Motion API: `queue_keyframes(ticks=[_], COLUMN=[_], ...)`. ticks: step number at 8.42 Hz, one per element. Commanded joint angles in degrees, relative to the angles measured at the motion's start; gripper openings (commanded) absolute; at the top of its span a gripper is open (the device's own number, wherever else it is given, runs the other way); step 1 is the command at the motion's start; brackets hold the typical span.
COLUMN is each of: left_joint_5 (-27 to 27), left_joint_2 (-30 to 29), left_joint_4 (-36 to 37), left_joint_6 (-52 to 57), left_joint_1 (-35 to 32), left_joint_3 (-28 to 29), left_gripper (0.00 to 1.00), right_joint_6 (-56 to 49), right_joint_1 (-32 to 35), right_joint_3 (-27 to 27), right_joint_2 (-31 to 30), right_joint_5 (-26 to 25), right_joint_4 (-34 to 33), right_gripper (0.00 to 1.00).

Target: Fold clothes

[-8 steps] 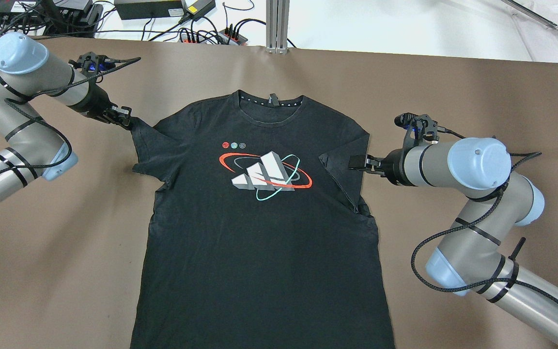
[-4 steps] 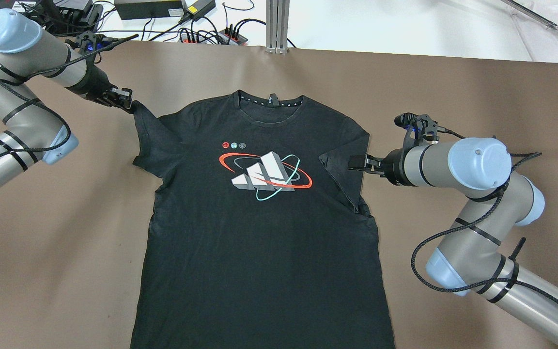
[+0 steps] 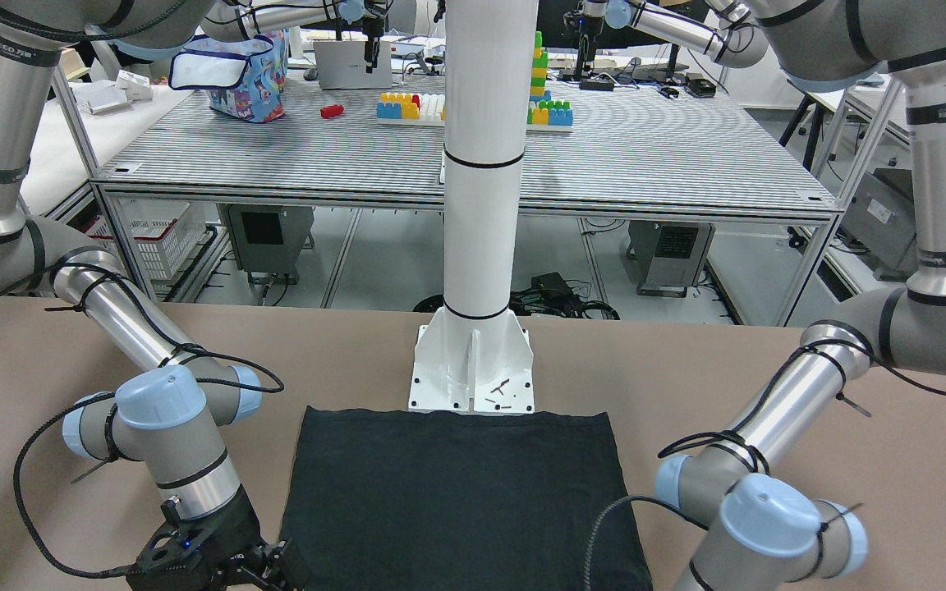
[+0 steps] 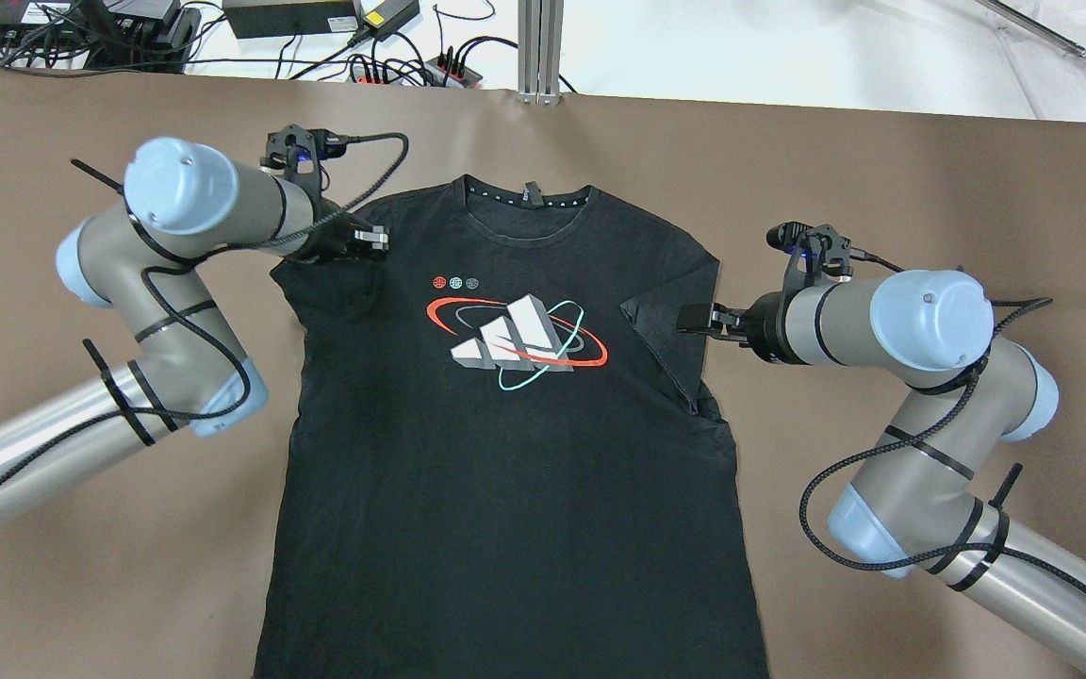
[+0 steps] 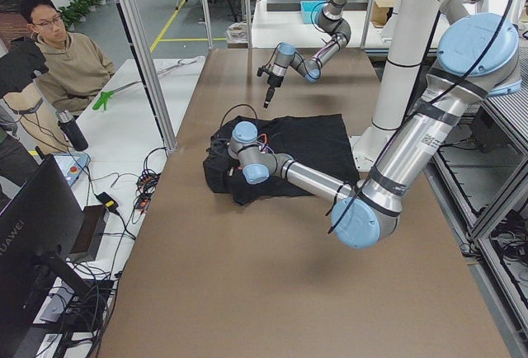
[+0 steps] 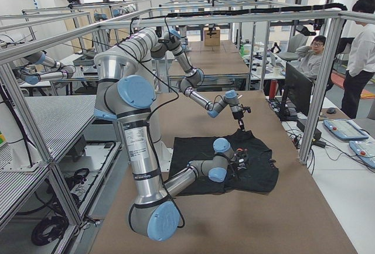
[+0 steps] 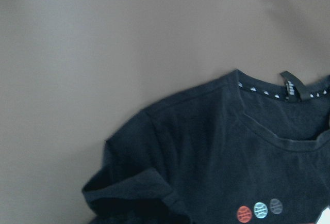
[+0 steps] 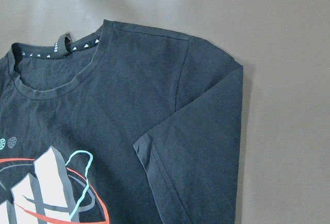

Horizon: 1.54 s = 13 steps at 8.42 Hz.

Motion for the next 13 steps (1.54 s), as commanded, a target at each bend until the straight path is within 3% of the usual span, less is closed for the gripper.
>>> queue_keyframes(ticks=[1, 2, 8, 9, 11, 12, 13], left_joint_5=[9.78, 10.93, 15.67, 15.77, 15.86, 15.86, 15.86], left_joint_2=[-2.92, -6.42, -13.39, -13.31, -10.00, -4.92, 1.48], left_joint_4=[3.17, 7.64, 7.51, 7.50, 6.63, 7.58, 9.42], left_joint_6=[-3.06, -3.06, -4.55, -4.46, -5.77, -10.65, -16.19], left_joint_1=[6.20, 6.30, 7.71, 7.62, 7.18, 7.79, 9.45], left_joint_3=[-0.33, 1.23, 12.13, 12.23, 7.35, -0.26, -9.12], left_gripper=[0.00, 0.00, 0.00, 0.99, 1.00, 1.00, 1.00], right_joint_6=[-0.32, 0.03, -0.32, -0.06, 0.56, 2.56, 11.28], right_joint_1=[-0.23, -0.32, -0.49, -0.49, -0.85, -1.11, -3.46], right_joint_3=[-0.03, -0.03, -0.30, -0.38, -0.30, 0.14, 1.45], right_joint_2=[-0.31, -0.40, -0.40, -0.40, 0.04, 0.04, 0.30], right_joint_5=[0.00, -0.09, -0.09, -0.17, -1.13, -3.06, -6.99], right_joint_4=[0.09, 0.17, 0.09, -0.09, -0.79, -1.05, -3.75], right_gripper=[0.95, 0.95, 0.95, 0.95, 0.95, 0.95, 0.95])
